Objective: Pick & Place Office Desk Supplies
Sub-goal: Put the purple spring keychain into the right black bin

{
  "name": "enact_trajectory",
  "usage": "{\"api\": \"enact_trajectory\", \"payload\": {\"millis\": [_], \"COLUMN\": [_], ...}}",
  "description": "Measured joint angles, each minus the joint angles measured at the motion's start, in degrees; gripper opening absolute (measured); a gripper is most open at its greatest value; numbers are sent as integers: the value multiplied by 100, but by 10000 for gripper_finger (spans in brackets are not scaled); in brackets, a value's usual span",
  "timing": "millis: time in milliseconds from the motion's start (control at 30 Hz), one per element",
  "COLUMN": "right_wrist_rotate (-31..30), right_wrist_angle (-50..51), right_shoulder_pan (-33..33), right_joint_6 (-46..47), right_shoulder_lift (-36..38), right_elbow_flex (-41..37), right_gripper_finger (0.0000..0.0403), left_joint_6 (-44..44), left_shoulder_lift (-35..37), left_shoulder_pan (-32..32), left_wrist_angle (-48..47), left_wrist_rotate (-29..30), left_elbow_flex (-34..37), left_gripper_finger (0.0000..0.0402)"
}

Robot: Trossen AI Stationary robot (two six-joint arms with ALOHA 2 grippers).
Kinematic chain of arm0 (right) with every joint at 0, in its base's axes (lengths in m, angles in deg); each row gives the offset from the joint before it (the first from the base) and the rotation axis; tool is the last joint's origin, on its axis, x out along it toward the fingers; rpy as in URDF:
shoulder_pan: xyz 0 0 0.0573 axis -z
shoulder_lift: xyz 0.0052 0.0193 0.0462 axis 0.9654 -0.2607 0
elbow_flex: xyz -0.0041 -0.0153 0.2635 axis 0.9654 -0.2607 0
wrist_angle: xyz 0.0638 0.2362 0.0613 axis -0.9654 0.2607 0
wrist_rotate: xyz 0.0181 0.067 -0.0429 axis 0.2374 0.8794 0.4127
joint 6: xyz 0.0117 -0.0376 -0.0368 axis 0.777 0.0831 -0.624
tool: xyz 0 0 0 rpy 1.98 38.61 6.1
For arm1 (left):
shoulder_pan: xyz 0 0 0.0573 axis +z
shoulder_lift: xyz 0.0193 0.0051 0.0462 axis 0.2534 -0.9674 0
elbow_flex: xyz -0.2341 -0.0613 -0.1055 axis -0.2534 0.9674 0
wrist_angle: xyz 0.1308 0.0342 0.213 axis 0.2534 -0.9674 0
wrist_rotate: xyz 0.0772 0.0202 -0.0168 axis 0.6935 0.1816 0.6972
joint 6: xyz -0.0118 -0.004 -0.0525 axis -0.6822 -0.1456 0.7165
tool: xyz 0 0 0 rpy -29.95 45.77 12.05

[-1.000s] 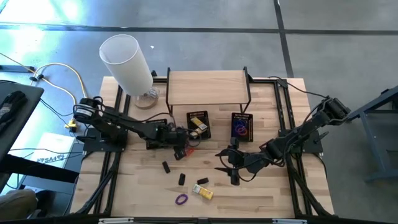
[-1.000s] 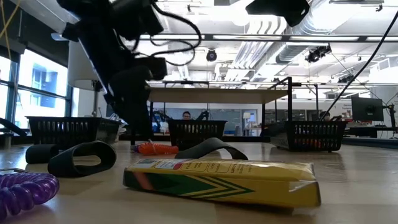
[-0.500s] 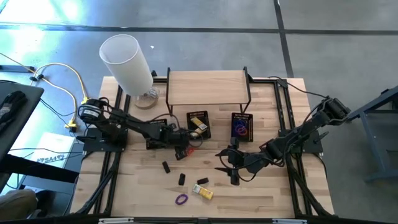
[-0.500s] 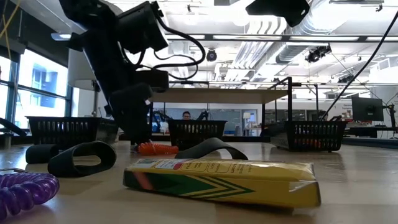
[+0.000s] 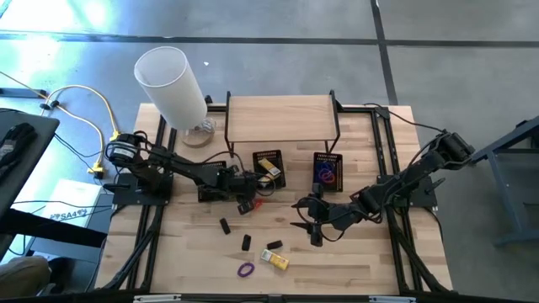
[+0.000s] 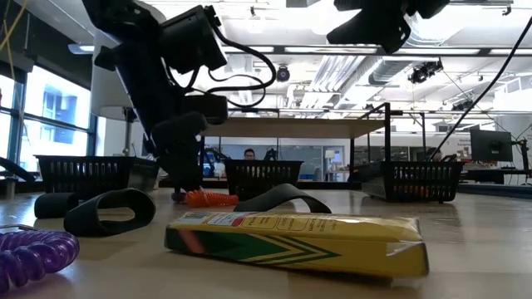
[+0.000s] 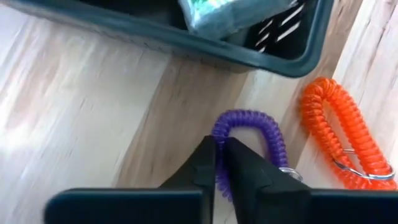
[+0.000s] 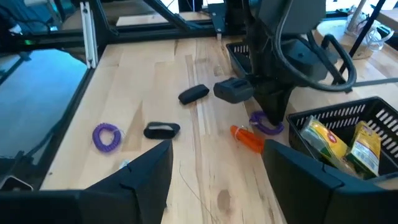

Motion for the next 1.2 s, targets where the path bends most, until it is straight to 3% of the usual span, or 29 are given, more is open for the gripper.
{"api": "enact_trajectory", "payload": {"millis": [733, 967, 1200], "right_wrist_rotate": [33, 36, 266], "right_wrist_angle": [-62, -81, -139], "right_shoulder_pan": [10, 10, 10], "right_joint_6": [20, 300, 472], "right_shoulder_lift": [0, 0, 0], "right_elbow_flex": [-43, -43, -40], "right_gripper_finger": [238, 238, 238], "left_joint_6": [-116, -105, -451], "left_shoulder_lift": [268, 716, 846], "left_shoulder_pan": [-295, -608, -1293], "left_wrist_angle": [-17, -405, -517], "left_wrist_rotate": [-181, 208, 1165], "left_elbow_flex": [-173, -402, -819], "left_gripper_finger": [1, 1, 1]}}
